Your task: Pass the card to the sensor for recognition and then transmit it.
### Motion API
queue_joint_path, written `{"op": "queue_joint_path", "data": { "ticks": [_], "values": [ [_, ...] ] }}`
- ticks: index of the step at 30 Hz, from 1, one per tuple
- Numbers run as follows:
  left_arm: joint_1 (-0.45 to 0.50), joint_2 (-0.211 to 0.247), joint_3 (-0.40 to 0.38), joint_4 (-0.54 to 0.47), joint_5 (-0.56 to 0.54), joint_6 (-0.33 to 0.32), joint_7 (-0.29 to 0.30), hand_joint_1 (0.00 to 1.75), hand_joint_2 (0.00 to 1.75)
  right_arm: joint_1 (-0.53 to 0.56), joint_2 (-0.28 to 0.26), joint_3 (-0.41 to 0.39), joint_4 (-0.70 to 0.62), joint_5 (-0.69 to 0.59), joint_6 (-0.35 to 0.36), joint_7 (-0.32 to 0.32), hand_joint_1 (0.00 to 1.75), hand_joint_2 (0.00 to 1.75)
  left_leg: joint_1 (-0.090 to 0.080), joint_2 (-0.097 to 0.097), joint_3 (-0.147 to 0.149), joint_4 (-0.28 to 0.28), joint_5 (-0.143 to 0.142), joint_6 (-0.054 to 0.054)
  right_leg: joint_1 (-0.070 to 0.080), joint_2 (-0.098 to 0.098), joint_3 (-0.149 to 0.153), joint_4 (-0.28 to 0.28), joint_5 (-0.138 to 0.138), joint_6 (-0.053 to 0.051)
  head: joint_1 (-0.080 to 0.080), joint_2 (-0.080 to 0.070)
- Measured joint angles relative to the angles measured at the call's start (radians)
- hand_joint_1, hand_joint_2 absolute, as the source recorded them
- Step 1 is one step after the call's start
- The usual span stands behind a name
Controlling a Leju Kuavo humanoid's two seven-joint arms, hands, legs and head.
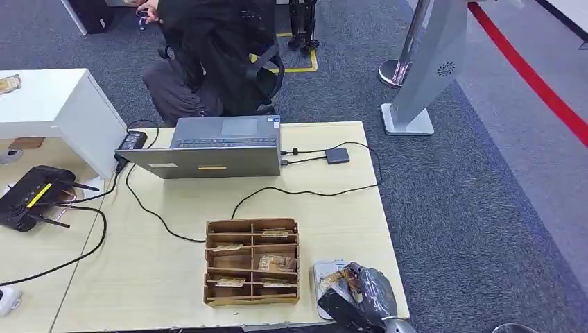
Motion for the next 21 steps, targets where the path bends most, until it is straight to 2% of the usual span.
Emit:
{"op": "queue_joint_path", "data": {
  "ticks": [21],
  "values": [
    [0.0,0.0,0.0,0.0,0.0,0.0,0.0,0.0,0.0,-0.007,0.006,0.002,0.018,0.004,0.0,0.001,1.75,1.75,0.0,0.0,0.001,0.0,0.0,0.0,0.0,0.0,0.001,0.0,0.0,0.0,0.0,0.0]
  ]
}}
